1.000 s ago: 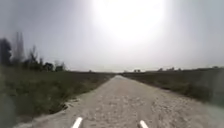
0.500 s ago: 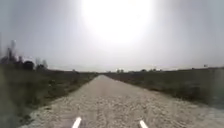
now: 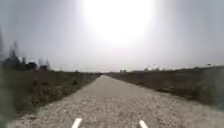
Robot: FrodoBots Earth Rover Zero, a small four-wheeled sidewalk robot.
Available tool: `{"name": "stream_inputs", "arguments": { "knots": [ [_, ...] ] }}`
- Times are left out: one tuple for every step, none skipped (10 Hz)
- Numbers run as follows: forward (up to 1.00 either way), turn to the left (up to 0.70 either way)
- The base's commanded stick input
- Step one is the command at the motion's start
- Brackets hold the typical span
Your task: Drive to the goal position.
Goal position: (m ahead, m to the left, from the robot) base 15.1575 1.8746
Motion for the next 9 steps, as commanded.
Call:
{"name": "stream_inputs", "arguments": {
  "knots": [
    [0.7, 0.0],
    [0.7, 0.0],
    [0.7, 0.0],
    [0.7, 0.0],
    [0.7, 0.0],
    [0.7, 0.0],
    [0.7, 0.0],
    [0.7, 0.0],
    [0.7, 0.0]
  ]
}}
